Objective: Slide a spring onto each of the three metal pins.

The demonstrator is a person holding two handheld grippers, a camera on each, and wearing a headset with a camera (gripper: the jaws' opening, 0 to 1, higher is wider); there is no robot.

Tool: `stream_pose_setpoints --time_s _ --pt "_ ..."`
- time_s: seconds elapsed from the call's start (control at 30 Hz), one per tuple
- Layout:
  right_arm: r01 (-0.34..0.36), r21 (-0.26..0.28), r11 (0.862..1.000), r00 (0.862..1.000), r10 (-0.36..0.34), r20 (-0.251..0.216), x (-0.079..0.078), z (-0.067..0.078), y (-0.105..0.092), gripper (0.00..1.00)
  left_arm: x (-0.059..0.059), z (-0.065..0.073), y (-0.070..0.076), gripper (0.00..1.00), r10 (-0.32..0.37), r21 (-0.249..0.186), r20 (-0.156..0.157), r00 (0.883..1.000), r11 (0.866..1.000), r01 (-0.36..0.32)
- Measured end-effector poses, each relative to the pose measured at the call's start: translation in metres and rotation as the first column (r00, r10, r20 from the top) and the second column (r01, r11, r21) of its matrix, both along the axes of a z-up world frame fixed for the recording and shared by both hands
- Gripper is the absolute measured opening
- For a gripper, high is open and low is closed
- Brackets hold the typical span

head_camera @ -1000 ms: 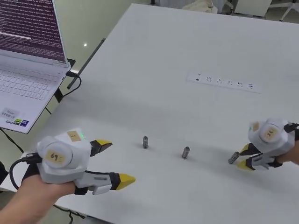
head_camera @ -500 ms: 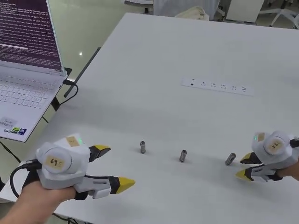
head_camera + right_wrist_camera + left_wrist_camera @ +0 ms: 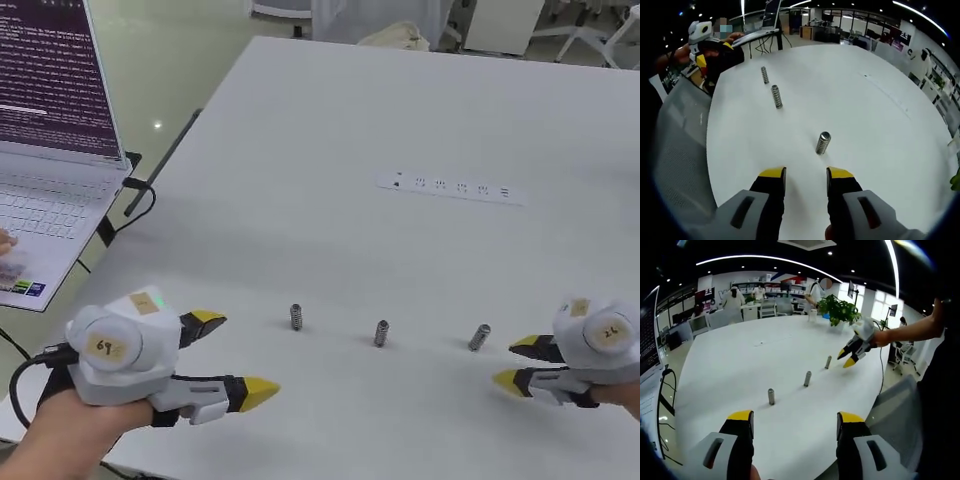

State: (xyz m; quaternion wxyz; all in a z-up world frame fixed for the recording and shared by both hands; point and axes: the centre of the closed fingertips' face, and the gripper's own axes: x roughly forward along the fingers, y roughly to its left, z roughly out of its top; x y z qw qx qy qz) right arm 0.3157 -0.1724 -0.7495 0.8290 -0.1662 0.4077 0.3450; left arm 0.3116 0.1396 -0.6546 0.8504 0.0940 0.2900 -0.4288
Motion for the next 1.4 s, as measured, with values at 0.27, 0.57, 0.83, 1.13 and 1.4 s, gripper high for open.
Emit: stream_pose_setpoints --time_s 0.27,0.57,0.83,1.13,1.4 --pt "0.104 0.085 0.991 0.993 -0.108 0.042 -0.012 0.014 0.008 0.37 -0.001 0.002 -0.003 0.63 -0.004 -0.004 0.007 1.000 1.000 0.004" --pt "0.160 0.155 0.975 0.982 -0.173 0.073 -0.030 0.029 0.016 0.44 -0.005 0.001 -0.007 0.63 -0.017 -0.006 0.007 1.000 1.000 0.017" --pt "0.199 0.190 0.962 0.971 -0.219 0.092 -0.048 0.041 0.016 0.54 -0.006 0.001 -0.009 0.63 -0.024 -0.008 0.011 1.000 1.000 0.024" --pt "0.215 0.209 0.954 0.965 -0.241 0.106 -0.067 0.050 0.018 0.62 -0.007 0.004 -0.008 0.64 -0.022 -0.012 0.017 1.000 1.000 0.023" --pt "0.223 0.219 0.950 0.963 -0.249 0.101 -0.080 0.050 0.026 0.65 -0.010 0.006 -0.005 0.65 -0.020 -0.009 0.022 1.000 1.000 0.021"
